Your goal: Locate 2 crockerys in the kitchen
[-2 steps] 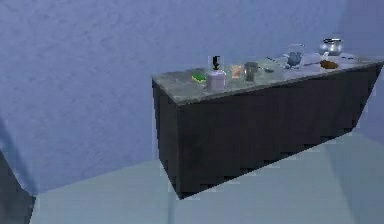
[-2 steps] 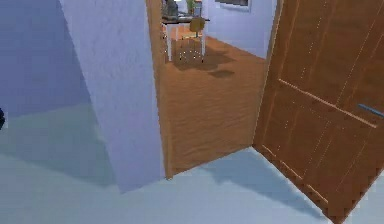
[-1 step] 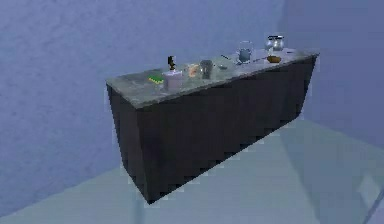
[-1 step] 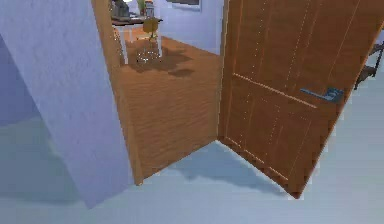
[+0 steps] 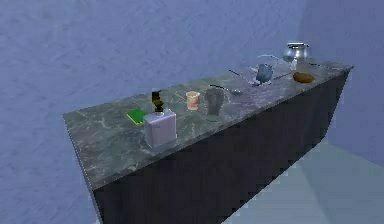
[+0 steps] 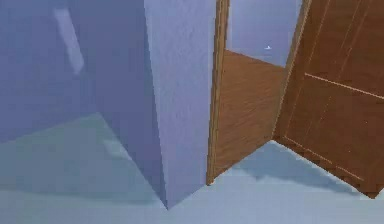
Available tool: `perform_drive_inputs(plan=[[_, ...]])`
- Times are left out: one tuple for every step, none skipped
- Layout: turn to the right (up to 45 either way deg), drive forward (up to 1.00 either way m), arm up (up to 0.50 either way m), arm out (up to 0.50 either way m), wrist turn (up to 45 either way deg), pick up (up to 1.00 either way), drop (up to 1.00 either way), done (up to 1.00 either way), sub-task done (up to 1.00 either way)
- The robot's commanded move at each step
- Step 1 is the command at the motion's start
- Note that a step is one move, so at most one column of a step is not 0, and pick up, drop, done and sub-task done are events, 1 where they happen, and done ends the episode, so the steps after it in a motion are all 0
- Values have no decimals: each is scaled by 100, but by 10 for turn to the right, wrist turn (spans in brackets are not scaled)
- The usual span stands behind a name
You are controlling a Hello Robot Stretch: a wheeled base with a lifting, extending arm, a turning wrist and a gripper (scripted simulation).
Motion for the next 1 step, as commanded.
perform_drive_inputs(plan=[[0, 0, 0, 0, 0, 0, 0, 100, 0]])
